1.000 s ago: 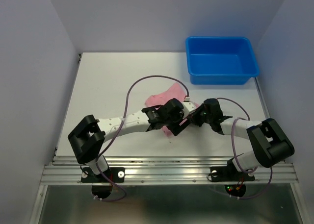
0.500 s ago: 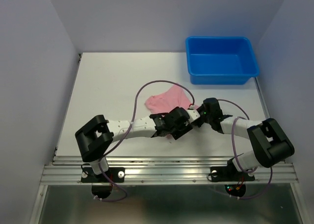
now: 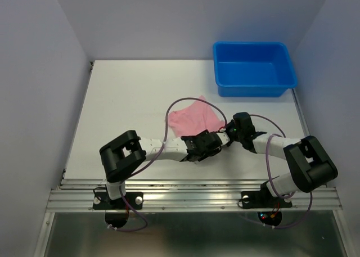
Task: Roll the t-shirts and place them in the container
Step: Roll the T-shirt to the center of the board.
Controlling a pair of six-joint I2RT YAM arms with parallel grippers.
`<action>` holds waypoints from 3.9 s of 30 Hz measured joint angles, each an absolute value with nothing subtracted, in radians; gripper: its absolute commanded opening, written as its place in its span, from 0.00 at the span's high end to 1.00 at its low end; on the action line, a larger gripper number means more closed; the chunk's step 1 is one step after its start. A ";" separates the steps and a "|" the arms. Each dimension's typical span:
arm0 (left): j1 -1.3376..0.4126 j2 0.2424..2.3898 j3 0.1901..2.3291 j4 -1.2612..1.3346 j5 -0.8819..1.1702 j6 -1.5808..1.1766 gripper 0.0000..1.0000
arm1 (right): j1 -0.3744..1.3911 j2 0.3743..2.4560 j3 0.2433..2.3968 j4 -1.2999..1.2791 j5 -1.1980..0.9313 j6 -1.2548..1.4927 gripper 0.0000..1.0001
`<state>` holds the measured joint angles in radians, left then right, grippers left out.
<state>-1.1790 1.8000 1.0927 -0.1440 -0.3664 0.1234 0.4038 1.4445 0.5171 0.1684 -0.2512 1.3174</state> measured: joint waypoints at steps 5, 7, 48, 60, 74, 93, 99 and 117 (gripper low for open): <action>-1.178 1.802 1.096 -0.140 -0.374 0.129 0.99 | 0.400 1.441 0.517 0.165 -0.252 1.317 0.91; -1.179 1.804 1.099 -0.144 -0.368 0.131 1.00 | 0.400 1.441 0.515 0.164 -0.252 1.316 0.87; -0.788 1.956 1.119 -0.042 0.953 -0.182 1.00 | 0.400 0.968 0.575 -0.361 0.078 1.055 0.83; -0.768 1.995 1.103 0.042 1.011 -0.247 1.00 | 0.420 1.026 0.587 -0.348 0.047 0.973 0.99; -0.751 1.996 1.086 0.071 1.018 -0.270 1.00 | 0.439 1.297 0.585 -0.168 0.032 0.940 0.99; -0.735 1.906 1.071 -0.025 0.900 -0.233 1.00 | 0.440 1.454 0.624 -0.038 0.046 0.936 0.96; -0.723 1.917 1.056 -0.012 0.899 -0.247 1.00 | 0.440 1.312 0.657 -0.156 0.089 0.922 0.85; -0.685 1.945 1.014 0.061 0.916 -0.329 1.00 | 0.521 1.076 0.564 -0.303 0.120 0.968 0.95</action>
